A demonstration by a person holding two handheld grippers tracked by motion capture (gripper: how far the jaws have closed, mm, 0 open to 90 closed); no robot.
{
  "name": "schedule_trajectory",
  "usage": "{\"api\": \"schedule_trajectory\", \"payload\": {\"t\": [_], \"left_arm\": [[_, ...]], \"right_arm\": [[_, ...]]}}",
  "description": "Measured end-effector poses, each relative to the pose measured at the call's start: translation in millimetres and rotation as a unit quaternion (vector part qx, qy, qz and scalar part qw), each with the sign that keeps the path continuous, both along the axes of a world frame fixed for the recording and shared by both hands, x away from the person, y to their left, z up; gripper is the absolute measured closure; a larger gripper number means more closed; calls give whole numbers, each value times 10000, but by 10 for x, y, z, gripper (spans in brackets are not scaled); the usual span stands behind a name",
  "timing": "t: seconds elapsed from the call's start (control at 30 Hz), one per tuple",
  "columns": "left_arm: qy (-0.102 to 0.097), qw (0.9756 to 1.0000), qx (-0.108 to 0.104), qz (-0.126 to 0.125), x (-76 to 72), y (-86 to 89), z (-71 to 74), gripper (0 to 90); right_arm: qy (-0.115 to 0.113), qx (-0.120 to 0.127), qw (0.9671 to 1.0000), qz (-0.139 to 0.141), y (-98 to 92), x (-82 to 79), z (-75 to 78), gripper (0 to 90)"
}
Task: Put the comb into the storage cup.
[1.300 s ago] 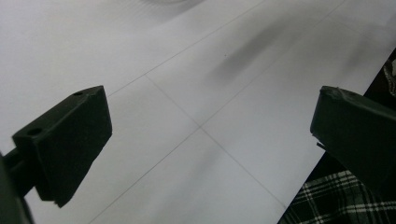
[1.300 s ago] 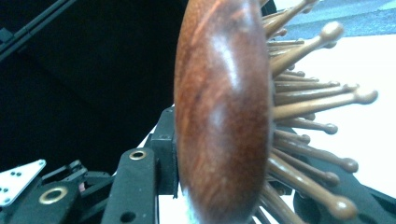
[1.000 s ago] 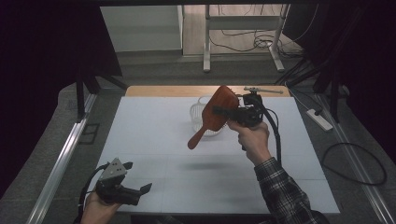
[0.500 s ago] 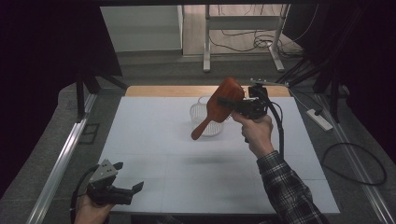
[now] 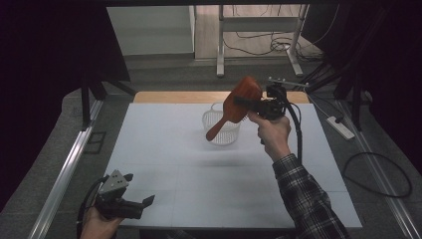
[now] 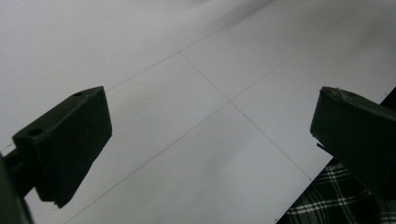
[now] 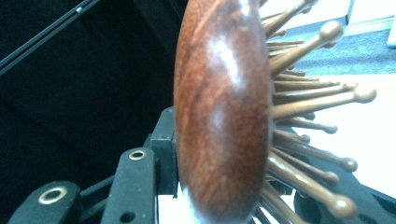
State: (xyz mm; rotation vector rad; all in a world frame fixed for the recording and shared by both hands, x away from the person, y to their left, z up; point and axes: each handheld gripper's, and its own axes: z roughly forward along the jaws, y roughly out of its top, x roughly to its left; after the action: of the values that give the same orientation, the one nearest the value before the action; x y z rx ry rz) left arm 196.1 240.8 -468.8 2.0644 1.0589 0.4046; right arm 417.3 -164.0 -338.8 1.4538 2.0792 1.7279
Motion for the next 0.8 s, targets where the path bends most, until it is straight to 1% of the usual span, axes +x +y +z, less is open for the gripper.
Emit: {"api": "schedule_trajectory", "payload": {"t": [0.2,0.37,0.5,0.63,0.8], "left_arm": [[68,10000,36,-60,13,-5,-4,0],[104,9999,19,-72,21,0,-6,0],[109,9999,11,-71,22,1,-6,0],[115,9999,15,-85,23,-1,-7,0],[123,9999,17,-90,25,0,-8,0]], "right_arm": [[-3,-3,9999,-120,-35,70,-2,562],[-19,-26,9998,-198,-59,127,-2,561],[-50,-41,9996,-271,-69,175,2,561],[-60,-4,9993,-358,-79,222,5,561],[-67,-56,9989,-451,-74,284,-2,561]]}}
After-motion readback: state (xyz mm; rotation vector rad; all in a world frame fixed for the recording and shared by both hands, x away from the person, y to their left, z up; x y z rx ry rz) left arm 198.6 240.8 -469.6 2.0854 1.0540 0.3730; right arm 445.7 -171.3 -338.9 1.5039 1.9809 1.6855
